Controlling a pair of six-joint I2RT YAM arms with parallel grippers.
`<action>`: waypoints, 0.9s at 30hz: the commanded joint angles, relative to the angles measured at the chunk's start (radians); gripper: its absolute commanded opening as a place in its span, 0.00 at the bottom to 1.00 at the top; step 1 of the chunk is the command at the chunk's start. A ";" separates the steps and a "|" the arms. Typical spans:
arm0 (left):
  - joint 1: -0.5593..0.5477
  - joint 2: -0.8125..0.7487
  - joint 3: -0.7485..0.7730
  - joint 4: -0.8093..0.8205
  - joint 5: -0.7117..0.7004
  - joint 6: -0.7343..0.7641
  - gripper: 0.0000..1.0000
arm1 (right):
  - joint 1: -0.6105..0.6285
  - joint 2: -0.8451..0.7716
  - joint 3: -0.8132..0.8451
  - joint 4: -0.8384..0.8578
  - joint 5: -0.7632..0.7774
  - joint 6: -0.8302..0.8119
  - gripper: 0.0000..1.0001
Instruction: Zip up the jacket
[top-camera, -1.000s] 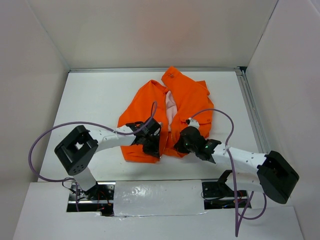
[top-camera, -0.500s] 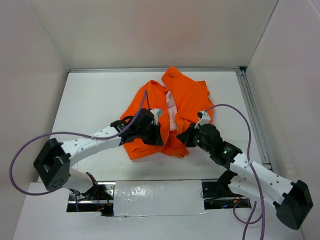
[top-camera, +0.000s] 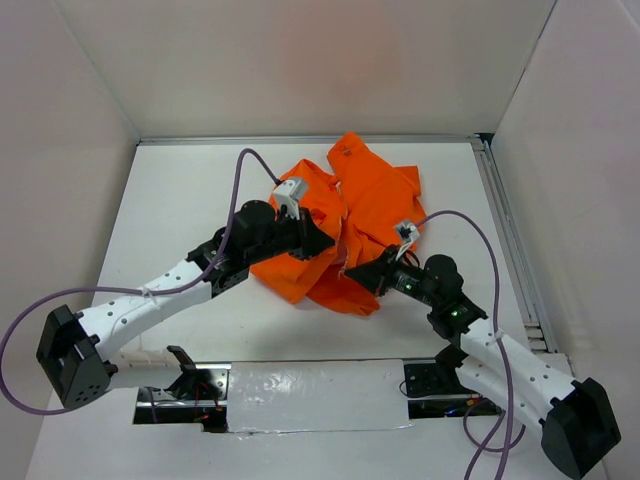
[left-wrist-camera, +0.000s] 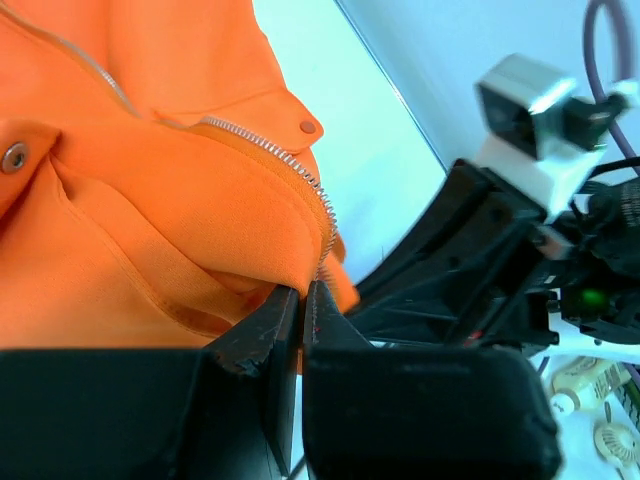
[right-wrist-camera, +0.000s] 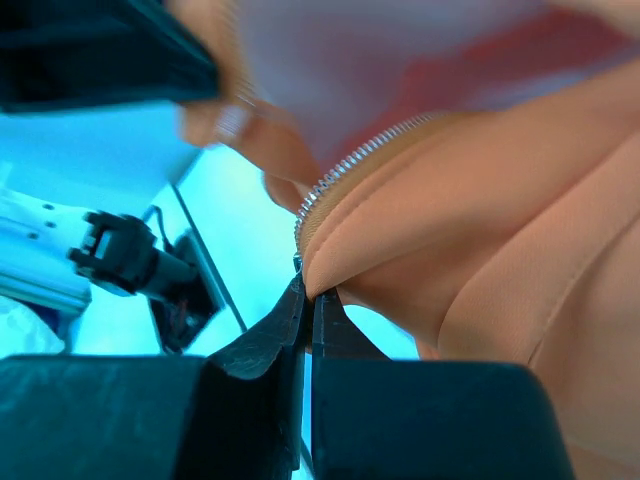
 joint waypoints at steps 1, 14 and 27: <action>0.012 -0.039 -0.040 0.164 0.007 -0.026 0.00 | -0.021 0.020 0.024 0.266 -0.107 0.027 0.00; 0.019 -0.100 -0.111 0.291 0.015 -0.072 0.00 | -0.055 0.078 0.045 0.398 -0.144 0.125 0.00; 0.039 -0.093 -0.176 0.403 0.096 -0.072 0.00 | -0.058 0.115 0.027 0.534 -0.144 0.203 0.00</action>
